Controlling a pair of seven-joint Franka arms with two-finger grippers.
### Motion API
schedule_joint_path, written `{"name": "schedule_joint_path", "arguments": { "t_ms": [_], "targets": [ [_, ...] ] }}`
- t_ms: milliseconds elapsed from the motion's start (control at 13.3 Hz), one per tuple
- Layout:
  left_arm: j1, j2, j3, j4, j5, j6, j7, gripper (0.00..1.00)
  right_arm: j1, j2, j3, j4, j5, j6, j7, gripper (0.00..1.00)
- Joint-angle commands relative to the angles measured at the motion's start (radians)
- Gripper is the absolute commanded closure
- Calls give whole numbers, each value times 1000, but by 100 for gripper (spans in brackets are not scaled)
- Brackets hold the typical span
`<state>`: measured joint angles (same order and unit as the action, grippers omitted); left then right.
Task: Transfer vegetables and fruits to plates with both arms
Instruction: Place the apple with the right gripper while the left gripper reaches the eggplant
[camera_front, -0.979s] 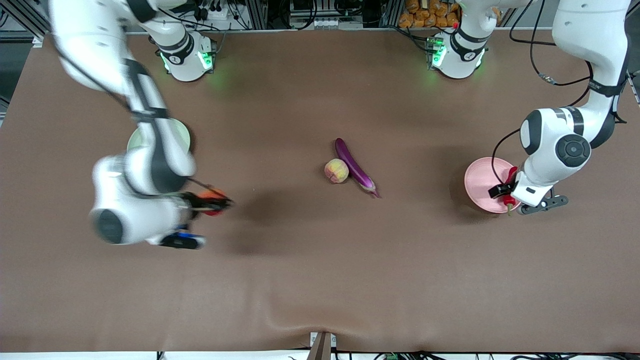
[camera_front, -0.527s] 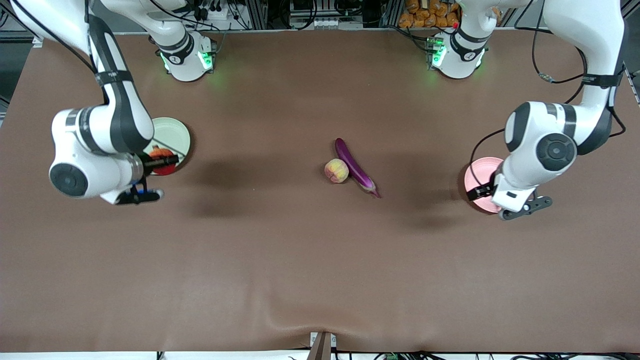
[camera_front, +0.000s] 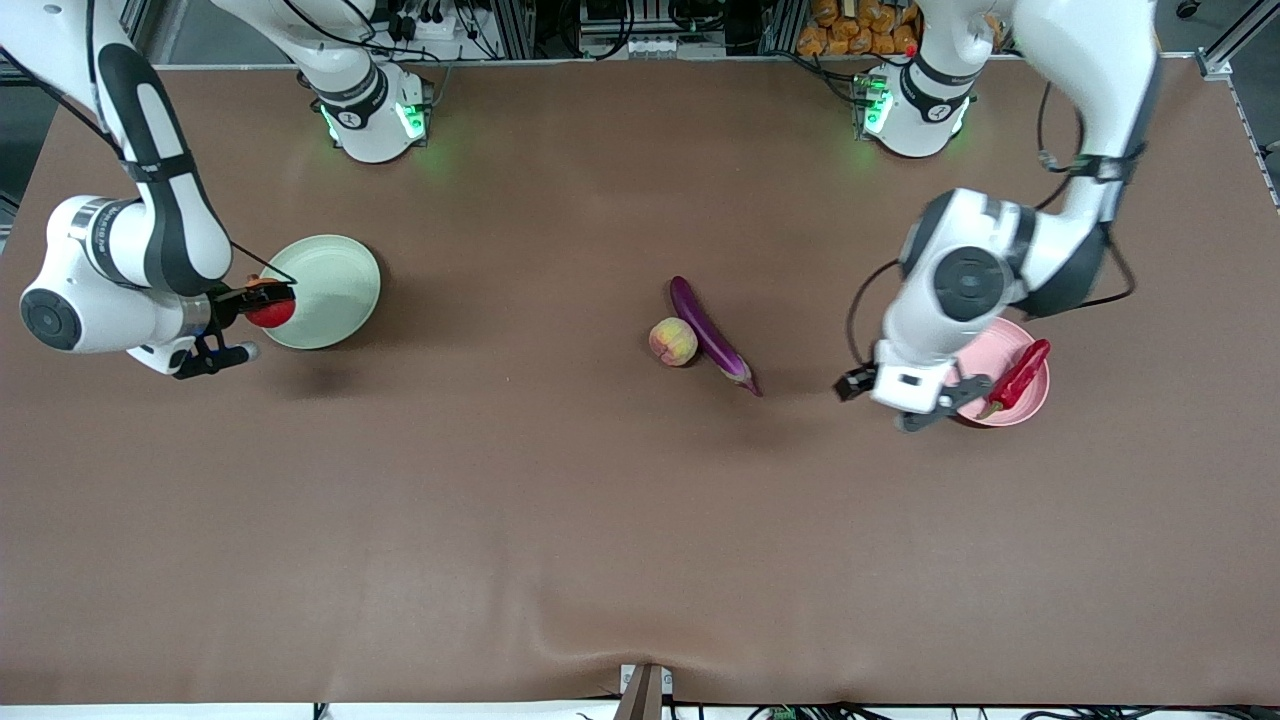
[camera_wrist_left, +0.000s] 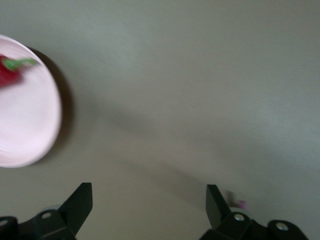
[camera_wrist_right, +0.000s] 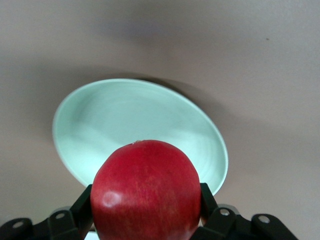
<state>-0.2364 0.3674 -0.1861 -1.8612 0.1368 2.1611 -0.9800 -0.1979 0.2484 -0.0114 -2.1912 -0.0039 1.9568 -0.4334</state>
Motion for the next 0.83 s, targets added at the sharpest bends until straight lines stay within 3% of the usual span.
{"name": "schedule_joint_path", "arguments": {
  "t_ms": [0,226,377,452,527,603,753],
  "targets": [
    [-75,118,5,150,4,-40,-129,0,-32,3,21,-64,-16,80,-39,100],
    [-150,208,5,237,-32,-38,-245,0,-64,0,21,-94,-14,73,-74,100],
    [-184,246,5,246,-34,-37,-288,0,-92,5,21,-108,-14,79,-108,100],
    [-196,263,5,249,-40,-37,-305,0,-98,11,21,-111,-14,83,-108,87],
    [-196,278,5,251,-58,-37,-327,0,-100,24,21,-110,-13,89,-108,38],
    [-201,292,5,252,-78,-37,-339,0,-101,29,21,-110,-10,102,-108,13],
    [-225,312,5,252,-91,-37,-353,0,-103,34,22,-110,-4,103,-108,0]
  ]
}}
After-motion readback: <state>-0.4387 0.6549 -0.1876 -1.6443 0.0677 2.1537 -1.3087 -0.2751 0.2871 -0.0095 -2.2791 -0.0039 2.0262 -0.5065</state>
